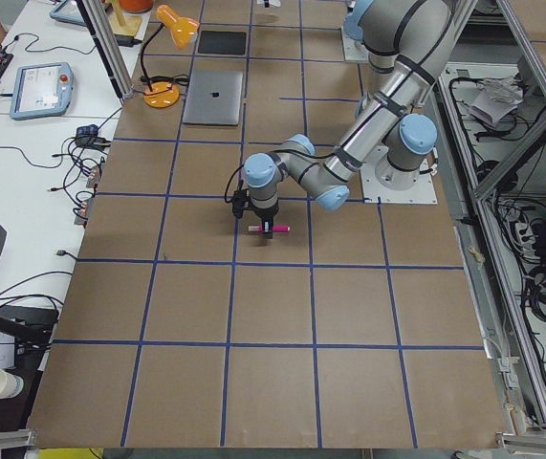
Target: Place pen and mouse around notebook
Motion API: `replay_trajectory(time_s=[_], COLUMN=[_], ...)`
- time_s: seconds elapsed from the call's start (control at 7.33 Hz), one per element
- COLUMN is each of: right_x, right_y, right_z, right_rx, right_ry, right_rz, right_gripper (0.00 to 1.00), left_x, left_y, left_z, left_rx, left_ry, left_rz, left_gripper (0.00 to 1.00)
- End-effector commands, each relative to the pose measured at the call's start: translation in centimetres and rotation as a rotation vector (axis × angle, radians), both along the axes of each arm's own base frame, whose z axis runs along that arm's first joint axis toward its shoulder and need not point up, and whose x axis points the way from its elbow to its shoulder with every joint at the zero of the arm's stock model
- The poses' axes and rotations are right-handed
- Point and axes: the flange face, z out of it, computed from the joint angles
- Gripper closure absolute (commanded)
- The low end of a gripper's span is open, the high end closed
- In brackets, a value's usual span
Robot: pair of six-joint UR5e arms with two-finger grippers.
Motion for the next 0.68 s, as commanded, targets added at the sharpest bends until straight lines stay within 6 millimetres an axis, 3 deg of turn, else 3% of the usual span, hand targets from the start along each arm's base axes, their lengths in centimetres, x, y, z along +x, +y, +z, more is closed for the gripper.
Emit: replay_trajectory(time_s=[0.0, 0.27, 0.41, 0.55], right_x=[8.4, 14.8, 16.6, 17.2], right_y=[-4.9, -8.2, -10.4, -12.7], right_z=[3.0, 2.2, 1.3, 0.2], right_rx=[-0.053, -0.091, -0.099, -0.095], right_ry=[0.006, -0.074, -0.107, -0.108], right_rz=[0.138, 0.189, 0.191, 0.183], right_gripper=[0.81, 0.80, 0.80, 0.80], left_x=[0.0, 0.0, 0.0, 0.1], left_y=[0.0, 0.0, 0.0, -0.3], left_z=[-0.1, -0.2, -0.2, 0.3], left_rx=[0.001, 0.002, 0.002, -0.005], left_ry=[0.000, -0.001, -0.001, -0.011], left_rz=[0.002, 0.019, 0.019, 0.017], left_gripper=[0.39, 0.74, 1.00, 1.00])
